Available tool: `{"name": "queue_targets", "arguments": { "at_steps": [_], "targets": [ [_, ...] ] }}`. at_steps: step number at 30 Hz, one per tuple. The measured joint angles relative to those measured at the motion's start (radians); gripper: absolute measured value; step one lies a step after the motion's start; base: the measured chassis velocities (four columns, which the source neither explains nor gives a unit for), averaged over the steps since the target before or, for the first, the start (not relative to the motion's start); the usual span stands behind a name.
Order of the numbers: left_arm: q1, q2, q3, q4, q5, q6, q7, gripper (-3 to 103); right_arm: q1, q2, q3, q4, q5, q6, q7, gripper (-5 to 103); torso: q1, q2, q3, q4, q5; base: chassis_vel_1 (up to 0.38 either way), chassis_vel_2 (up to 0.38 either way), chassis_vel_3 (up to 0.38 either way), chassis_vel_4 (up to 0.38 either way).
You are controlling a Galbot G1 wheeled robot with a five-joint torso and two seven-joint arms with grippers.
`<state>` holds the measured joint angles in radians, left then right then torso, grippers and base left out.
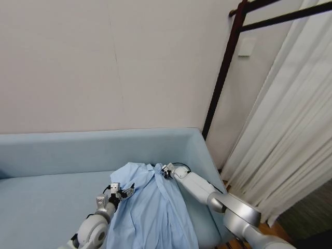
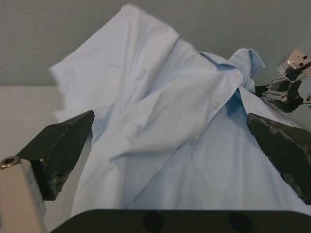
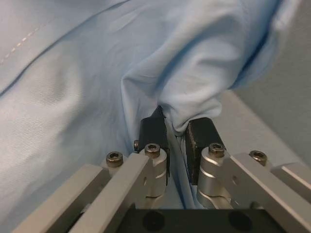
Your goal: Pick up the clothes from the sofa and hang them on the clothes hanger.
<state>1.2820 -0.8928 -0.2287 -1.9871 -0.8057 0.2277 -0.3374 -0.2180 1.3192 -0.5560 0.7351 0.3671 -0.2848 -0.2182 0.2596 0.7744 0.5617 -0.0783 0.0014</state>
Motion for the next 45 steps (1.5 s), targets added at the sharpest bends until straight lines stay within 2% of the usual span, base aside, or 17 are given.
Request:
{"name": "queue_targets", "arguments": {
  "at_steps": [5, 7, 12, 20, 26, 35, 45],
  "targets": [
    [-0.009, -0.001, 0.008, 0.0, 0.001, 0.001, 0.001, 100, -0.041, -0.069, -0.001, 0.134, -0.068, 0.015, 0.06, 8, 0.0, 0.0, 0.0, 0.0, 0.0001, 0.0, 0.0, 0.0, 0.0],
    [-0.01, -0.001, 0.008, 0.0, 0.001, 0.002, 0.001, 100, -0.047, -0.077, 0.0, 0.15, -0.078, 0.018, 0.068, 8, 0.0, 0.0, 0.0, 0.0001, 0.0001, 0.0, 0.0, 0.0, 0.0],
    [-0.011, -0.002, 0.011, -0.006, 0.001, 0.004, 0.002, 100, -0.109, -0.133, 0.005, 0.315, -0.182, 0.03, 0.169, 8, 0.0, 0.0, 0.0, 0.0004, 0.0, 0.0, 0.0, 0.0, 0.0],
    [-0.005, 0.001, 0.007, -0.025, 0.001, 0.006, 0.001, 100, -0.17, -0.184, 0.028, 0.491, -0.281, 0.02, 0.268, 8, 0.0, 0.0, 0.0, 0.0006, 0.0001, 0.0, 0.0, 0.0, 0.0],
    [-0.002, 0.008, 0.0, -0.044, 0.001, 0.007, 0.0, 100, -0.238, -0.23, 0.075, 0.647, -0.386, 0.016, 0.393, 8, 0.0, 0.0, 0.0, 0.0003, 0.0, 0.0, 0.0, 0.0, 0.0],
    [0.009, 0.027, -0.009, -0.085, -0.004, 0.008, -0.002, 100, -0.269, -0.291, 0.172, 0.855, -0.382, -0.012, 0.502, 8, 0.0, 0.0, 0.0, 0.0004, 0.0, 0.0, 0.0, 0.0, 0.0],
    [0.012, 0.076, -0.053, -0.155, -0.057, -0.021, -0.019, 100, -0.193, -0.359, 0.293, 0.956, -0.401, 0.063, 0.572, 8, 0.0, 0.0, 0.0, 0.0005, 0.0001, 0.0, 0.0, 0.0, 0.0]
  ]
}}
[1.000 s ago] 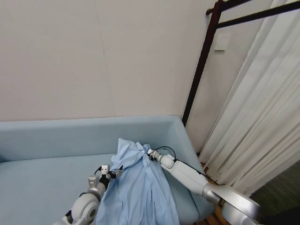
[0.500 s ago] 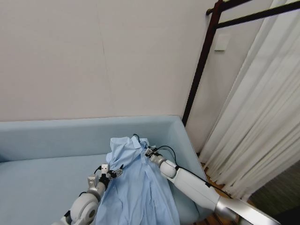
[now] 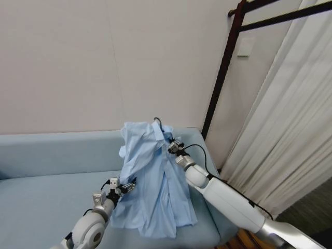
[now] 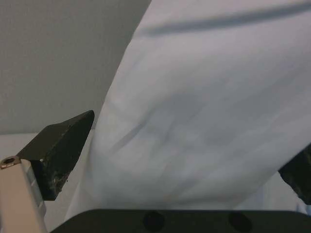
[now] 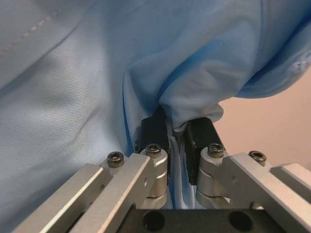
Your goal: Pick up the clothes from the sofa and hang them on the clothes hanger.
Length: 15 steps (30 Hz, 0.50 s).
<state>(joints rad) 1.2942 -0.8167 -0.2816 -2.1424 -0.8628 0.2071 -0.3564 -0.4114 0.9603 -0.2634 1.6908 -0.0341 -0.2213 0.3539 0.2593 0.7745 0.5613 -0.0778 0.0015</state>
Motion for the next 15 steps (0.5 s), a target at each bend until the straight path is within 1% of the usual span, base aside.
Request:
{"name": "queue_targets", "arguments": {
  "at_steps": [2, 3, 5, 6, 7, 9, 12, 13, 14, 15],
  "targets": [
    [-0.004, 0.013, -0.007, -0.022, -0.026, -0.009, -0.001, 100, 0.012, -0.009, 0.019, 0.014, -0.009, 0.029, 0.025, 8, 0.0, 0.0, 0.0, -0.0001, -0.0001, 0.0, 0.0, 0.0, 0.0],
    [-0.004, 0.013, -0.007, -0.022, -0.026, -0.009, -0.001, 100, 0.012, -0.009, 0.019, 0.014, -0.009, 0.029, 0.025, 8, 0.0, 0.0, 0.0, -0.0001, -0.0001, 0.0, 0.0, 0.0, 0.0],
    [-0.01, 0.031, -0.021, -0.053, -0.07, -0.018, -0.001, 100, 0.019, -0.018, 0.033, 0.033, -0.027, 0.062, 0.052, 8, 0.0, 0.0, 0.0, -0.0002, -0.0001, 0.0, 0.0, 0.0, 0.0],
    [-0.014, 0.043, -0.033, -0.075, -0.107, -0.021, -0.001, 100, 0.019, -0.02, 0.04, 0.039, -0.041, 0.086, 0.066, 8, 0.0, 0.0, 0.0, -0.0001, -0.0002, 0.0, 0.0, 0.0, 0.0],
    [-0.014, 0.043, -0.033, -0.075, -0.107, -0.021, -0.001, 100, 0.019, -0.02, 0.04, 0.039, -0.041, 0.086, 0.066, 8, 0.0, 0.0, 0.0, -0.0001, -0.0002, 0.0, 0.0, 0.0, 0.0],
    [-0.021, 0.066, -0.06, -0.113, -0.182, -0.024, 0.002, 100, 0.02, -0.021, 0.045, 0.036, -0.074, 0.135, 0.096, 8, 0.0, 0.0, 0.0, -0.0001, 0.0, 0.0, 0.0, 0.0, 0.0],
    [-0.035, 0.126, -0.131, -0.18, -0.346, -0.029, 0.024, 100, 0.032, -0.012, 0.051, -0.015, -0.139, 0.24, 0.134, 8, 0.0, 0.0, 0.0, -0.0001, -0.0002, 0.0, 0.0, 0.0, 0.0],
    [-0.037, 0.153, -0.163, -0.202, -0.399, -0.03, 0.038, 100, 0.037, -0.007, 0.052, -0.033, -0.153, 0.266, 0.146, 8, 0.0, 0.0, 0.0, -0.0001, -0.0001, 0.0, 0.0, 0.0, 0.0],
    [-0.037, 0.153, -0.163, -0.202, -0.399, -0.03, 0.038, 100, 0.037, -0.007, 0.052, -0.033, -0.153, 0.266, 0.146, 8, 0.0, 0.0, 0.0, -0.0001, -0.0001, 0.0, 0.0, 0.0, 0.0],
    [-0.04, 0.186, -0.206, -0.23, -0.464, -0.03, 0.054, 100, 0.043, 0.0, 0.055, -0.054, -0.169, 0.291, 0.156, 8, 0.0, 0.0, 0.0, -0.0001, 0.0, 0.0, 0.0, 0.0, 0.0]
  ]
}}
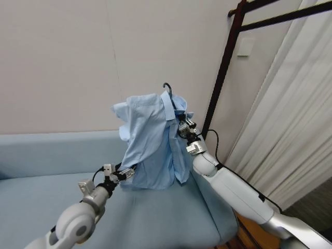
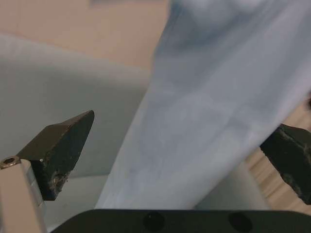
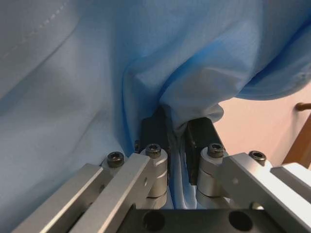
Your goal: Pick up the clothes from the sofa and hang them on the clothes hanger.
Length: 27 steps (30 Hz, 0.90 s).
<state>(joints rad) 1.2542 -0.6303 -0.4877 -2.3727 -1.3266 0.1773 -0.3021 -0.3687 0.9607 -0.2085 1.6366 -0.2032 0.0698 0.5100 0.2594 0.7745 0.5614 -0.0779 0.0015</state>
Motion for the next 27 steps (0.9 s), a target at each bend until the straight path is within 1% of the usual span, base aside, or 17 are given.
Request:
{"name": "queue_targets", "arguments": {
  "at_steps": [1, 2, 4, 7, 8, 9, 12, 15, 17, 18, 20, 23, 24, 27],
  "targets": [
    [-0.003, 0.033, -0.045, -0.03, -0.066, 0.0, 0.009, 100, 0.005, 0.009, 0.005, -0.024, -0.02, 0.022, 0.006, 8, 0.0, 0.0, 0.0, 0.0, 0.0, 0.0, 0.0, 0.0, 0.0],
    [-0.003, 0.033, -0.045, -0.03, -0.066, 0.0, 0.009, 100, 0.005, 0.009, 0.005, -0.024, -0.02, 0.022, 0.006, 8, 0.0, 0.0, 0.0, 0.0, 0.0, 0.0, 0.0, 0.0, 0.0],
    [-0.005, 0.086, -0.139, -0.079, -0.199, 0.002, 0.011, 100, 0.02, 0.032, 0.011, -0.086, -0.06, 0.062, 0.016, 8, 0.0, 0.0, 0.0, 0.0, 0.0, 0.0, 0.0, 0.0, 0.0],
    [0.004, 0.133, -0.248, -0.129, -0.319, 0.018, 0.0, 100, 0.048, 0.07, 0.008, -0.177, -0.092, 0.106, 0.043, 8, 0.0, 0.0, 0.0, 0.0001, 0.0002, 0.0, 0.0, 0.0, 0.0],
    [0.004, 0.133, -0.248, -0.129, -0.319, 0.018, 0.0, 100, 0.048, 0.07, 0.008, -0.177, -0.092, 0.106, 0.043, 8, 0.0, 0.0, 0.0, 0.0001, 0.0002, 0.0, 0.0, 0.0, 0.0],
    [0.008, 0.138, -0.265, -0.133, -0.337, 0.02, -0.004, 100, 0.053, 0.08, 0.008, -0.198, -0.103, 0.115, 0.051, 8, 0.0, 0.0, 0.0, 0.0002, 0.0002, 0.0, 0.0, 0.0, 0.0],
    [0.021, 0.144, -0.322, -0.137, -0.397, 0.024, -0.026, 100, 0.074, 0.129, 0.009, -0.288, -0.166, 0.154, 0.098, 8, 0.0, 0.0, 0.0, 0.0003, -0.0003, 0.0, 0.0, 0.0, 0.0],
    [0.019, 0.144, -0.339, -0.136, -0.408, 0.022, -0.033, 100, 0.073, 0.141, 0.013, -0.304, -0.189, 0.171, 0.115, 8, 0.0, 0.0, 0.0, 0.0005, -0.0003, 0.0, 0.0, 0.0, 0.0],
    [0.007, 0.159, -0.373, -0.135, -0.426, 0.017, -0.035, 100, 0.061, 0.138, 0.014, -0.301, -0.199, 0.183, 0.123, 8, 0.0, 0.0, 0.0, 0.0001, -0.0004, 0.0, 0.0, 0.0, 0.0],
    [0.007, 0.159, -0.373, -0.135, -0.426, 0.017, -0.035, 100, 0.061, 0.138, 0.014, -0.301, -0.199, 0.183, 0.123, 8, 0.0, 0.0, 0.0, 0.0001, -0.0004, 0.0, 0.0, 0.0, 0.0],
    [-0.011, 0.186, -0.417, -0.134, -0.467, 0.015, -0.034, 100, 0.052, 0.127, 0.009, -0.297, -0.203, 0.189, 0.124, 8, 0.0, 0.0, 0.0, -0.0002, -0.0001, 0.0, 0.0, 0.0, 0.0],
    [-0.037, 0.234, -0.497, -0.133, -0.556, 0.015, -0.023, 100, 0.043, 0.116, -0.001, -0.299, -0.212, 0.2, 0.122, 8, 0.0, 0.0, 0.0, -0.0003, 0.0001, 0.0, 0.0, 0.0, 0.0],
    [-0.037, 0.234, -0.497, -0.133, -0.556, 0.015, -0.023, 100, 0.043, 0.116, -0.001, -0.299, -0.212, 0.2, 0.122, 8, 0.0, 0.0, 0.0, -0.0003, 0.0001, 0.0, 0.0, 0.0, 0.0],
    [-0.126, 0.275, -0.509, -0.132, -0.671, 0.023, -0.022, 100, 0.038, 0.117, -0.009, -0.311, -0.238, 0.218, 0.121, 8, 0.0, 0.0, 0.0, 0.0002, -0.0002, 0.0, 0.0, 0.0, 0.0]
  ]
}}
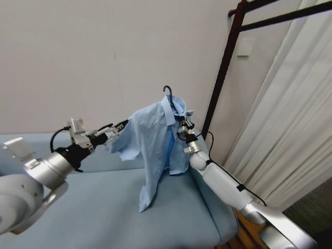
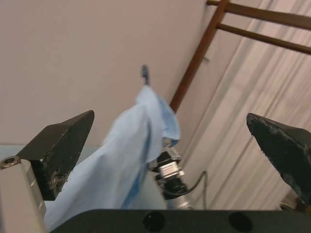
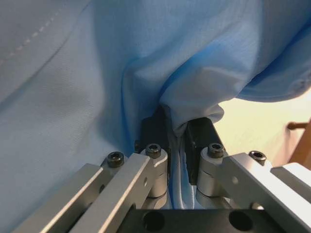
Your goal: Pick up the clothes from the sofa and hang them on the clothes hanger.
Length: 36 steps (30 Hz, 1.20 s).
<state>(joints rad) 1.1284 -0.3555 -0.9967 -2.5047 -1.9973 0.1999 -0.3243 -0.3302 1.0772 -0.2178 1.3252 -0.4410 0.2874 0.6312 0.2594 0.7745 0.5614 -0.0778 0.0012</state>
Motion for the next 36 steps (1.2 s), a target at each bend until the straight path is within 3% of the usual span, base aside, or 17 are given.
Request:
{"name": "queue_targets", "arguments": {
  "at_steps": [1, 6, 10, 14, 20, 24, 25, 29, 36],
  "targets": [
    [-0.061, 0.018, 0.017, 0.009, -0.056, 0.014, -0.001, 100, -0.002, 0.003, -0.001, -0.003, -0.013, 0.006, -0.001, 8, 0.0, 0.0, 0.0, -0.0001, 0.0002, 0.0, 0.0, 0.0, 0.0],
    [-0.226, 0.067, 0.141, 0.087, -0.114, 0.067, -0.043, 100, -0.003, 0.007, -0.02, 0.005, -0.017, 0.009, -0.004, 8, 0.0, 0.0, 0.0, -0.0007, 0.0, 0.0, 0.0, 0.0, 0.0],
    [-0.262, 0.109, 0.174, 0.165, -0.117, 0.122, -0.054, 100, 0.008, 0.02, -0.04, 0.013, -0.015, 0.011, -0.009, 8, 0.0, 0.0, 0.0, 0.0001, 0.0002, 0.0, 0.0, 0.0, 0.0],
    [-0.257, 0.193, 0.186, 0.305, -0.115, 0.217, -0.012, 100, 0.033, 0.049, -0.076, 0.007, -0.013, 0.024, -0.015, 8, 0.0, 0.0, 0.0, -0.0002, 0.0, 0.0, 0.0, 0.0, 0.0],
    [-0.232, 0.263, 0.188, 0.423, -0.139, 0.264, 0.029, 100, 0.068, 0.111, -0.098, -0.027, -0.017, 0.054, -0.031, 8, 0.0, 0.0, 0.0, 0.0005, -0.0001, 0.0, 0.0, 0.0, 0.0],
    [-0.178, 0.324, 0.182, 0.46, -0.113, 0.286, 0.227, 100, 0.07, 0.121, -0.1, -0.031, -0.021, 0.056, -0.036, 8, 0.0, 0.0, 0.0, -0.0003, 0.0001, 0.0, 0.0, 0.0, 0.0],
    [-0.178, 0.324, 0.182, 0.46, -0.113, 0.286, 0.227, 100, 0.07, 0.121, -0.1, -0.031, -0.021, 0.056, -0.036, 8, 0.0, 0.0, 0.0, -0.0003, 0.0001, 0.0, 0.0, 0.0, 0.0],
    [-0.168, 0.323, 0.182, 0.464, -0.101, 0.27, 0.354, 100, 0.069, 0.132, -0.101, -0.033, -0.018, 0.047, -0.04, 8, 0.0, 0.0, 0.0, -0.0007, 0.0002, 0.0, 0.0, 0.0, 0.0],
    [-0.145, 0.356, 0.191, 0.482, -0.072, 0.28, 0.398, 100, 0.079, 0.147, -0.105, -0.041, -0.012, 0.042, -0.043, 8, 0.0, 0.0, 0.0, 0.0001, 0.0001, 0.0, 0.0, 0.0, 0.0]
  ]
}}
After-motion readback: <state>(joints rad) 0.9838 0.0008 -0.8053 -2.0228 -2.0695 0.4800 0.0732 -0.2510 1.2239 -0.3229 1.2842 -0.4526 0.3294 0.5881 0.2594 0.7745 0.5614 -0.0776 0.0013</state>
